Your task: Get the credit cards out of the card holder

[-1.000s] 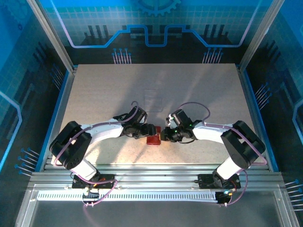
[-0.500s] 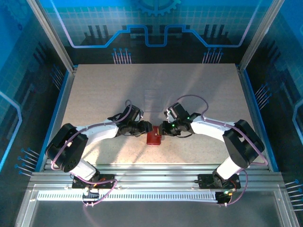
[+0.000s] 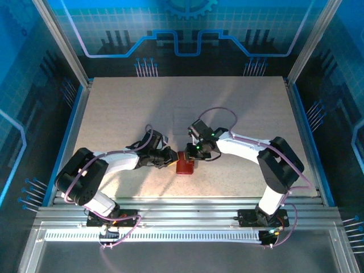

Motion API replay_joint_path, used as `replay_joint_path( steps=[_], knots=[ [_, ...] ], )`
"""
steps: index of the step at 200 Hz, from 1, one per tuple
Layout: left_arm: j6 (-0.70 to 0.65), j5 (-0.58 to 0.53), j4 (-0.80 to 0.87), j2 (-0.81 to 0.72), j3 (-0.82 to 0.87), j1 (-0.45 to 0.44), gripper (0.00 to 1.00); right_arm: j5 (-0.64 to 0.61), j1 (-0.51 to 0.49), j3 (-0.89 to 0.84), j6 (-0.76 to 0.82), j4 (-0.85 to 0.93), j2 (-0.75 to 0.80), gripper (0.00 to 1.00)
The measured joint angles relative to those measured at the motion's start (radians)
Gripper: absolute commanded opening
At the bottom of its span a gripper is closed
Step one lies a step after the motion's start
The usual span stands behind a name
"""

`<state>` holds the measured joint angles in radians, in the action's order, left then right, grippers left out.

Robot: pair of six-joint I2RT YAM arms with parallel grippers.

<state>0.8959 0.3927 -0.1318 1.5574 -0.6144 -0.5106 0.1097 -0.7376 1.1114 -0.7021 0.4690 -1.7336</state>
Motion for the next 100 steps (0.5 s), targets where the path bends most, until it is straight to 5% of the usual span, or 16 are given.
replay_joint_path(
  steps=[100],
  knots=[
    [0.048, 0.051, -0.122, 0.041, 0.047, 0.012, 0.07, -0.163, -0.092, 0.184, 0.060, 0.196, -0.130, 0.31]
  ],
)
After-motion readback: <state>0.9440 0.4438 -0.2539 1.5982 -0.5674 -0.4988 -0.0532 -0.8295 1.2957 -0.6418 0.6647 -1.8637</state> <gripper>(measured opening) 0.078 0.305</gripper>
